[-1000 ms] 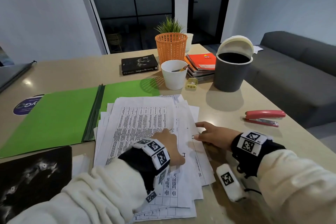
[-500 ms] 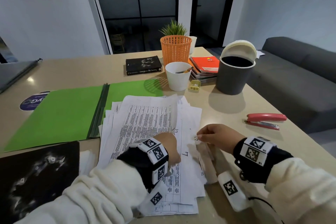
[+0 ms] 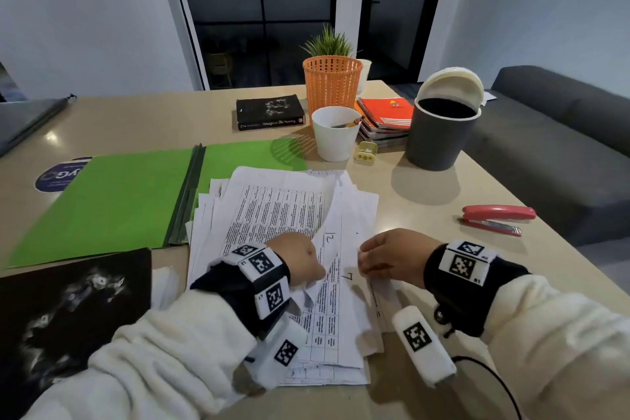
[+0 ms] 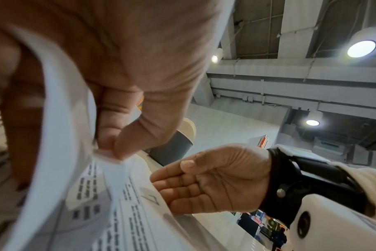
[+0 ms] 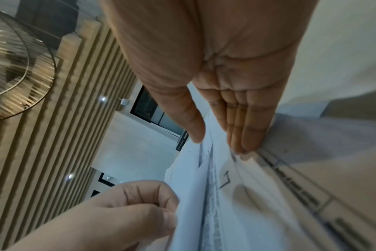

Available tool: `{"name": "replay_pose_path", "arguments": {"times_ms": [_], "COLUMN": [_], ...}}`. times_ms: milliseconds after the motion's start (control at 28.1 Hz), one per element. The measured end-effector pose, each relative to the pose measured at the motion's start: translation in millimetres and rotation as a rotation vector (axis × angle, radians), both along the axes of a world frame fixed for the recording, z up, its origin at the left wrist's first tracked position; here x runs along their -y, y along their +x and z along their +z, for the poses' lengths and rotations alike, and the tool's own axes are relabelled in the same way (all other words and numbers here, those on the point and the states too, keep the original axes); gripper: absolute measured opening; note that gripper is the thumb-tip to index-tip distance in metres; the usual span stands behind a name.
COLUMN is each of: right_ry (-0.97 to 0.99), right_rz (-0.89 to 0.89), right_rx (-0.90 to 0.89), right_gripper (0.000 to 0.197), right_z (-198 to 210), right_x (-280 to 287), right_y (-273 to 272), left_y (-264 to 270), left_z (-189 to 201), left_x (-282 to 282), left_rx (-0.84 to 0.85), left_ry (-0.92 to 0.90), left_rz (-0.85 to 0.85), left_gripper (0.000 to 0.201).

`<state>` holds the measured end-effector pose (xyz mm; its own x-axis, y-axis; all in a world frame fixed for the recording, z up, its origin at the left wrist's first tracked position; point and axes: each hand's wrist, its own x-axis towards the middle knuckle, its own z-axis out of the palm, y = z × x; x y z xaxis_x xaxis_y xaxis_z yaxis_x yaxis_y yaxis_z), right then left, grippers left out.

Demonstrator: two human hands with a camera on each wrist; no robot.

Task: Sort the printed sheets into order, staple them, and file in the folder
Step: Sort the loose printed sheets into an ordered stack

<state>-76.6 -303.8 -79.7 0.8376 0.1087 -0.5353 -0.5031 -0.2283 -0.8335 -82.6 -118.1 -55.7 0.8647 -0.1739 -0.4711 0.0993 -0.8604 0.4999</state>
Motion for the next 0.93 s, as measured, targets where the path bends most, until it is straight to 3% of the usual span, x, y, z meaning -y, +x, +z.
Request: {"name": "replay_pose_path", "arguments": {"times_ms": [178,285,392,499,713,819,926], "right_ry": [0.136,0.186,0.021,-0.210,-0.334,-0.326,-0.476], "right_rz": [-0.080,-0.039,0.027,0.060,0.067,0.087,0.235], "right_rx": [-0.061,-0.092,0.001,0.104,0.219,0.200,0.165], "right_gripper": [0.015,0.023,0.025,0.012,0.005,0.013,0.027], "right_z": [1.5,0.4,-2.9,-3.8,1.4,3.5,1.6], "right_x": [-8.5,-13.8,-15.0,-13.1,-11.2,-14.3,-17.0], "right_y": [0.0,-4.5,-3.8,0.8,5.6,5.1,4.5], "left_y": [3.7,3.0,4.9,6.6,4.8,4.6,2.0], "left_z": [-4.1,-2.5,-3.5,-5.4,-4.0,-2.6,-2.7], "left_x": [-1.9,-2.0,-4.4,-6.8,-5.6,-4.3,-5.4], "left_rx": [0.034,0.054,0.059,0.059,0.080,0.093,0.079], "left_ry": [0.047,0.083,0.087,0.064,0.066,0.041,-0.045], "left_rz": [-0.033,-0.063,-0.081,-0.064,-0.061,-0.045,0.021], "left_gripper": [0.005,0.005,0.007,0.009,0.008,0.009,0.008]}}
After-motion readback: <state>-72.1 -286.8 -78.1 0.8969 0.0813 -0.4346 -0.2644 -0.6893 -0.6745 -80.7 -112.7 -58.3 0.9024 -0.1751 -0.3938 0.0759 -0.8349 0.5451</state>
